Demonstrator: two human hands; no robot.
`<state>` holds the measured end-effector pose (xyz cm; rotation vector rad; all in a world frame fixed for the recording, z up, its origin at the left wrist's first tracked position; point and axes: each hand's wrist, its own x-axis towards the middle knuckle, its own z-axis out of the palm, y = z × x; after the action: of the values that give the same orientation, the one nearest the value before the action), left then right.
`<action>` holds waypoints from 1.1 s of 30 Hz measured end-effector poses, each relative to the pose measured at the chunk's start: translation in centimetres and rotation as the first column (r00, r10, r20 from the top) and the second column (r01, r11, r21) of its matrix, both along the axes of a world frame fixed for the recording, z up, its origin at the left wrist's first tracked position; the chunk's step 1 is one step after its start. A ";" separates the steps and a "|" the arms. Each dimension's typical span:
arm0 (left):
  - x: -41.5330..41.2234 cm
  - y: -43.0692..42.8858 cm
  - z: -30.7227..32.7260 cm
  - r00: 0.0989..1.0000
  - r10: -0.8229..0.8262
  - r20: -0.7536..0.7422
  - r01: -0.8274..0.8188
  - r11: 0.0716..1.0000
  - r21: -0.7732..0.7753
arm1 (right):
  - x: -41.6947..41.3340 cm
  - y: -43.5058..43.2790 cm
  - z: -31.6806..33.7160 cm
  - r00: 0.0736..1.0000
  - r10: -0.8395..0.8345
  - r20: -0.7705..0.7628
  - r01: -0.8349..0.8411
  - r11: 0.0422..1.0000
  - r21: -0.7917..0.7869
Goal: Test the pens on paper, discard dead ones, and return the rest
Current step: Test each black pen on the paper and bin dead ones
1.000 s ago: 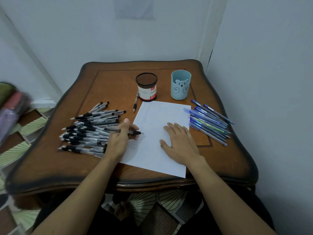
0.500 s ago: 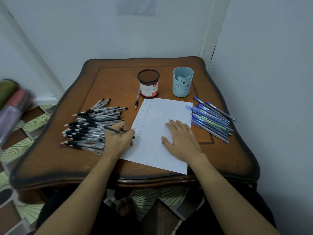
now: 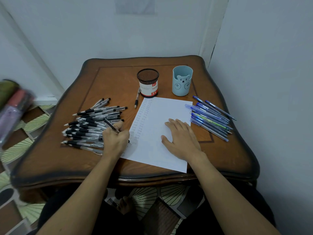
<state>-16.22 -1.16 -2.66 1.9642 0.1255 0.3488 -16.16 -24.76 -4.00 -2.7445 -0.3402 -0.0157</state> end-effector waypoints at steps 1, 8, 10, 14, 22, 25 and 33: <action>-0.1 -0.1 0.0 1.000 -0.013 0.017 0.013 1.000 0.015 | 0.0 0.0 0.0 1.000 0.000 0.000 0.000 1.000 0.002; 0.2 0.2 -0.3 0.998 -0.042 0.050 0.037 0.994 0.102 | -0.1 0.0 0.0 1.000 -0.004 0.007 0.004 1.000 0.019; 0.2 0.1 -0.3 0.998 -0.041 0.050 0.037 0.996 0.082 | 0.0 0.0 0.0 1.000 -0.005 0.008 0.004 1.000 0.022; 0.2 0.2 -0.5 0.997 -0.055 0.047 0.051 0.996 0.079 | 0.0 0.0 -0.1 1.000 -0.006 0.007 0.006 1.000 0.019; 0.3 0.3 -0.9 0.997 -0.063 0.034 0.059 0.991 0.118 | 0.0 0.1 -0.1 1.000 -0.014 0.013 0.014 1.000 0.015; 0.4 0.4 -0.8 0.996 -0.084 0.035 0.080 0.991 0.107 | -0.1 0.1 0.0 1.000 -0.016 0.013 0.015 1.000 0.024; 0.3 0.1 -0.4 0.996 -0.088 0.033 0.082 0.985 0.149 | -0.1 0.2 0.1 1.000 -0.021 0.021 0.021 1.000 0.017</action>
<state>-15.95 -1.10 -3.11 2.1001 -0.0100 0.3487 -16.30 -24.56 -3.89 -2.7326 -0.3155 -0.0523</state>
